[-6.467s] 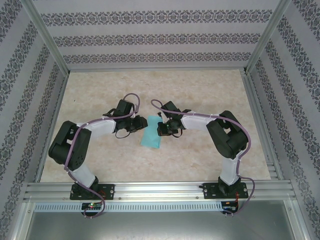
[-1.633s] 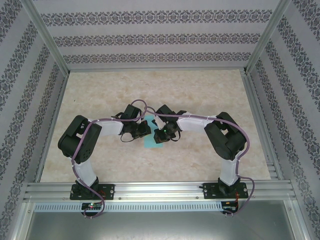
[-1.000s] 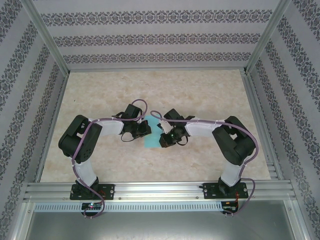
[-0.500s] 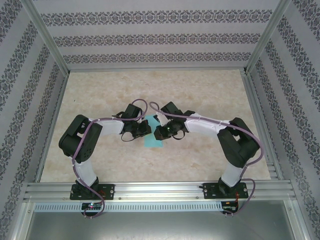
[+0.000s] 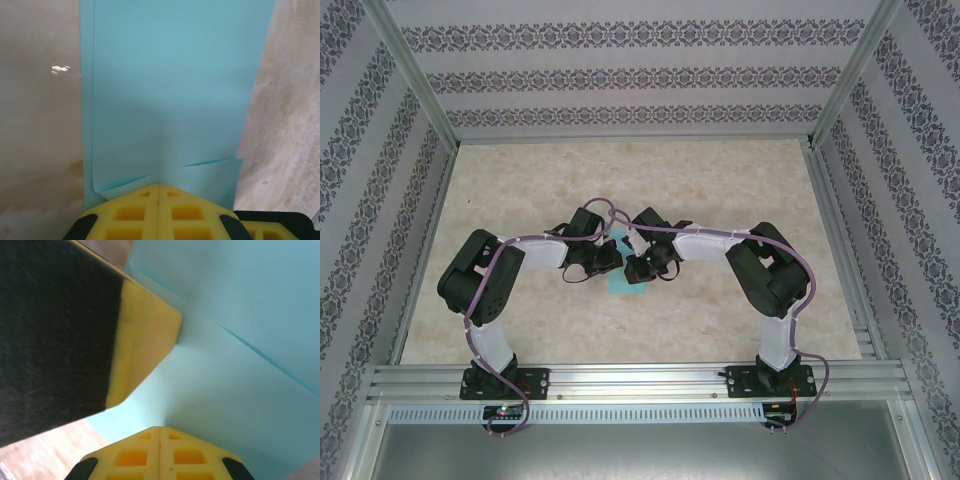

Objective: Fold a paper plane with a square sheet of paper (pick it up from the middle)

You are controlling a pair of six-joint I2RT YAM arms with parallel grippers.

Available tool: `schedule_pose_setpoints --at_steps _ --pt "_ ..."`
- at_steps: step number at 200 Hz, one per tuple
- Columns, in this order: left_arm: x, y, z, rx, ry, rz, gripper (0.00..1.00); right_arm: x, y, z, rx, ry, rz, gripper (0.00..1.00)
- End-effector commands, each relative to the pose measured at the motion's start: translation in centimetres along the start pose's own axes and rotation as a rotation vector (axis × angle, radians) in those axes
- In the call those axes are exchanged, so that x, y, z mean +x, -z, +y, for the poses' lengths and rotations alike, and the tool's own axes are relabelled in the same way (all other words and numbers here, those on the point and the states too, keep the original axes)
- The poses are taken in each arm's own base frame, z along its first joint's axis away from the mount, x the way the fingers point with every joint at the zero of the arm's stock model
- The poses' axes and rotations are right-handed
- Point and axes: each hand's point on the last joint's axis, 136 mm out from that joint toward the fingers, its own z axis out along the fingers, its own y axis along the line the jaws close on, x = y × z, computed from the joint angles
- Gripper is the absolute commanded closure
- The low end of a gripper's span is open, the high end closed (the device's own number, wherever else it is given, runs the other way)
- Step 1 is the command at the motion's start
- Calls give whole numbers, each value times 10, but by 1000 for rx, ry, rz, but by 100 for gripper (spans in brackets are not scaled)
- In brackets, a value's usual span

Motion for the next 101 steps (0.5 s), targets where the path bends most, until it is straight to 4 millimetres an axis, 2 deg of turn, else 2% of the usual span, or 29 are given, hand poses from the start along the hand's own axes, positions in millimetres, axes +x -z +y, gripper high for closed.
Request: schedule_pose_setpoints --at_steps 1,26,101 --pt "22 -13 68 -250 66 37 94 9 -5 -5 14 22 46 94" --pt "21 -12 71 -266 69 33 95 25 -5 -15 27 36 85 94" --pt "21 -14 75 -282 70 33 95 68 8 -26 -2 27 105 96"
